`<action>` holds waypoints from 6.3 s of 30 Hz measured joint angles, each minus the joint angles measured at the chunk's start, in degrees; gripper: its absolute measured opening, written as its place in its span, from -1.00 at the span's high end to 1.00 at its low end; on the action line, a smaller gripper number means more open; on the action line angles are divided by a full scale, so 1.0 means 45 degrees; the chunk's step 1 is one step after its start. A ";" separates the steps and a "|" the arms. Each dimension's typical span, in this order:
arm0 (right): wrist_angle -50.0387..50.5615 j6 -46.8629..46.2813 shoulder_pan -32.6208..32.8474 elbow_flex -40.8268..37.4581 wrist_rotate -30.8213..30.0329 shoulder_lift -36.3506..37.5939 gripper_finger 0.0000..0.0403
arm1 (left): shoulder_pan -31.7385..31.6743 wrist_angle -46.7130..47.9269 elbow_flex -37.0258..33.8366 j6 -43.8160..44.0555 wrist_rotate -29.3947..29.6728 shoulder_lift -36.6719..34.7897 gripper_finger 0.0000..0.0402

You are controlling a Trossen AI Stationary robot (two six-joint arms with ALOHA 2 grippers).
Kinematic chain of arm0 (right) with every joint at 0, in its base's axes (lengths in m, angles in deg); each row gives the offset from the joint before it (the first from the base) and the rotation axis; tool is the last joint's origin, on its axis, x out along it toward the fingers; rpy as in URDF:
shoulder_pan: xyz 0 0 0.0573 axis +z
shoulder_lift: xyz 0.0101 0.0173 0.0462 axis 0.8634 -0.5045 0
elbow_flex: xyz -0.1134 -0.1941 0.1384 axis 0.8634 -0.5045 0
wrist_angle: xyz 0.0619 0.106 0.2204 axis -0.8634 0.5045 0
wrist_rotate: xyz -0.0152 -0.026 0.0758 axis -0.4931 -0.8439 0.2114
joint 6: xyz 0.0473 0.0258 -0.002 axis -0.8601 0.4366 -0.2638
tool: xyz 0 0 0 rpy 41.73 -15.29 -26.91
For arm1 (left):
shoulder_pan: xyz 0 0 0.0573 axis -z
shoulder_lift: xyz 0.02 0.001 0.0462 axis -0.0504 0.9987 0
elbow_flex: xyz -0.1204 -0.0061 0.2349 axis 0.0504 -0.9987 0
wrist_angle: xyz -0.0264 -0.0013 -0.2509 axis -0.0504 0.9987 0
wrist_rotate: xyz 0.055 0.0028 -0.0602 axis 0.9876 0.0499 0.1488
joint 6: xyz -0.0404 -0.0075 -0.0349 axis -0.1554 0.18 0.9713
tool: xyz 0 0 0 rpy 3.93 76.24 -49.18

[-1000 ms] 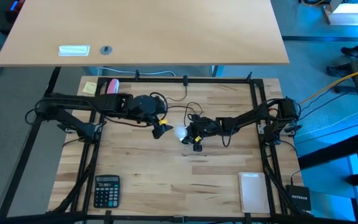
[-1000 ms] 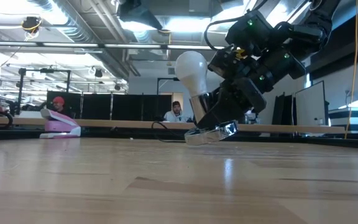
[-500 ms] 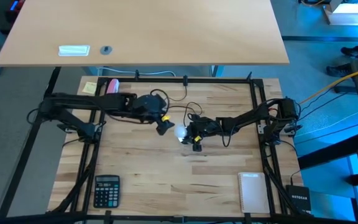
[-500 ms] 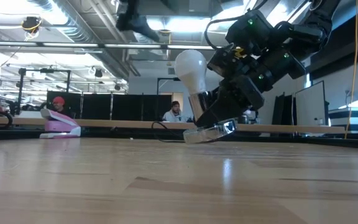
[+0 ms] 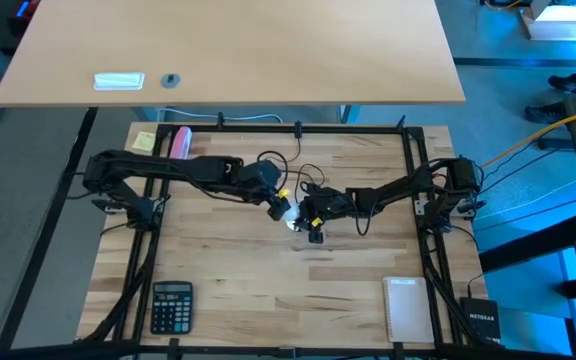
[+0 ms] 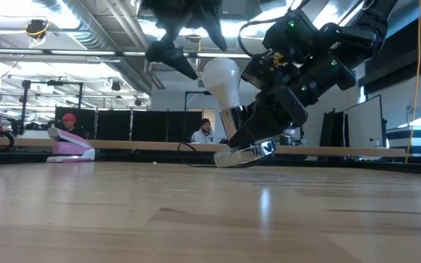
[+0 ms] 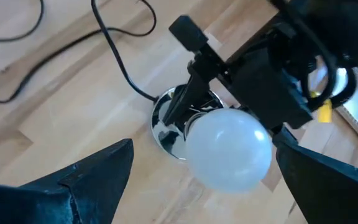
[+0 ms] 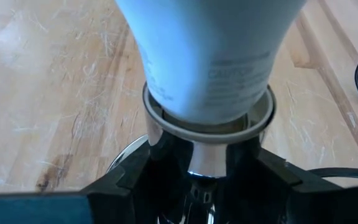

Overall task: Screw lightbulb
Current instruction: Insert the lightbulb into the lamp

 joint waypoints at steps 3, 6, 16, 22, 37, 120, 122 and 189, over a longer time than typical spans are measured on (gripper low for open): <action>-0.0034 0.0000 -0.0003 0.0000 0.0000 0.0000 0.11 | 0.0017 -0.0022 0.0000 0.0330 0.0000 0.0234 -0.91; -0.0004 0.0000 -0.0002 0.0000 0.0000 -0.0002 0.11 | 0.0012 -0.0221 0.0000 0.0385 0.0003 0.0445 -0.91; -0.0026 0.0005 -0.0003 0.0005 -0.0005 -0.0005 0.11 | 0.0386 -0.1409 0.0010 -0.0483 -0.0333 0.0975 -0.91; -0.0050 0.0005 -0.0003 0.0005 -0.0005 -0.0005 0.11 | 0.0421 -0.1052 0.0010 -0.0295 -0.0068 0.1077 -0.88; -0.0020 0.0005 -0.0005 0.0010 -0.0126 -0.0005 0.11 | 0.0406 -0.1270 0.0000 -0.1468 -0.0389 0.1702 -0.35; 0.2811 0.0017 0.0005 0.1685 0.1098 0.0024 0.11 | 0.1531 0.0024 0.0015 -0.5655 0.0472 -0.1890 -0.80; 0.2816 0.0060 0.0005 0.1685 0.1098 0.0024 0.11 | 0.1468 -0.0065 0.0010 -0.4068 0.0489 -0.1772 -0.80; 0.2755 -0.0548 0.0180 0.1671 0.1375 -0.0005 0.11 | 0.0926 0.0428 0.0024 -2.9528 0.0039 0.0930 -0.40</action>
